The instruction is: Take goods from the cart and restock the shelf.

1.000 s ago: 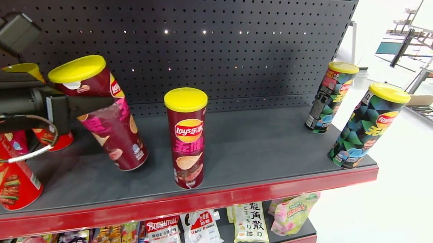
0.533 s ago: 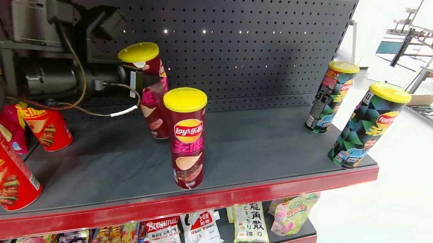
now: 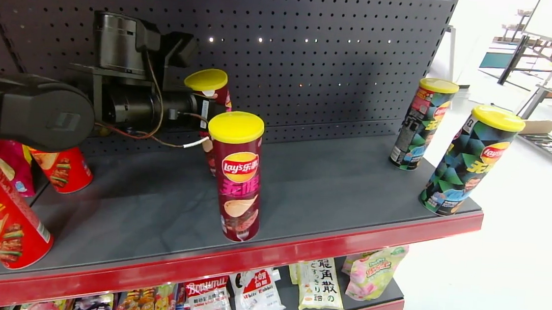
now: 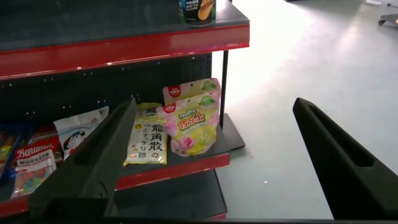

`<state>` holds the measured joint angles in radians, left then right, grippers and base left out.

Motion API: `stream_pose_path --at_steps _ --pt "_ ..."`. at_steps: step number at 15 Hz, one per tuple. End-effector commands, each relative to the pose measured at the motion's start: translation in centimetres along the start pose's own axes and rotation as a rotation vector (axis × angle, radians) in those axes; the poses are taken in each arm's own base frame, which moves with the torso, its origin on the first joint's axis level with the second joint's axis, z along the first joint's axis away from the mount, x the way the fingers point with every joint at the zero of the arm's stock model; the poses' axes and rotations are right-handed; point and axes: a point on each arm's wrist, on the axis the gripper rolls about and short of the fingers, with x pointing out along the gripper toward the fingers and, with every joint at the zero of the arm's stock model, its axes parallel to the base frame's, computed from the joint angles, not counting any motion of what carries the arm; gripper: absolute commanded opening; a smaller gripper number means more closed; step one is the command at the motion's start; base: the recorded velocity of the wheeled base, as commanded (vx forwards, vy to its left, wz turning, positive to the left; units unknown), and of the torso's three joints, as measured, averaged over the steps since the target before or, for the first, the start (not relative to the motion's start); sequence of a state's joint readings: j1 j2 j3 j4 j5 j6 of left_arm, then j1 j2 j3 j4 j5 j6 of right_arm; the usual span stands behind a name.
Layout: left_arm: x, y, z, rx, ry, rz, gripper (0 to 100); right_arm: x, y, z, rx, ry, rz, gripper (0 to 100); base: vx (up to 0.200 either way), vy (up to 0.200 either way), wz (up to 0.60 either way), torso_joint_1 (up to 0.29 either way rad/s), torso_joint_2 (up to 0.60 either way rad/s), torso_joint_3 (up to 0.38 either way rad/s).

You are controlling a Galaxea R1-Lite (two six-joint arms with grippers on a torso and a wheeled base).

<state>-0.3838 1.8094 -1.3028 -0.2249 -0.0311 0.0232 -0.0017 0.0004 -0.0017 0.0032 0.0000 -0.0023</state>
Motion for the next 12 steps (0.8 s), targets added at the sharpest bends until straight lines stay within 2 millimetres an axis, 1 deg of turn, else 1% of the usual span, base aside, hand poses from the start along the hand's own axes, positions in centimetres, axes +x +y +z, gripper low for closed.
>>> stream_pose_path --at_steps 1,5,7,12 --pt "0.4 -0.2 0.0 0.001 0.000 -0.007 0 0.0 0.0 0.0 -0.001 0.000 0.000 100 0.000 0.000 0.00 0.000 0.00 0.000" --pt "0.9 -0.9 0.1 0.007 -0.007 -0.024 0 0.0 0.0 0.0 -0.001 0.000 0.000 100 0.000 0.000 0.00 0.000 0.00 0.000" --pt "1.8 -1.3 -0.1 0.010 -0.025 -0.036 0 0.0 0.0 0.0 -0.001 0.000 0.000 100 0.000 0.000 0.00 0.000 0.00 0.000" --pt "2.2 -1.5 -0.4 0.014 -0.015 -0.027 0 0.0 0.0 0.0 -0.001 0.000 0.002 100 0.000 0.000 0.00 0.000 0.00 0.000"
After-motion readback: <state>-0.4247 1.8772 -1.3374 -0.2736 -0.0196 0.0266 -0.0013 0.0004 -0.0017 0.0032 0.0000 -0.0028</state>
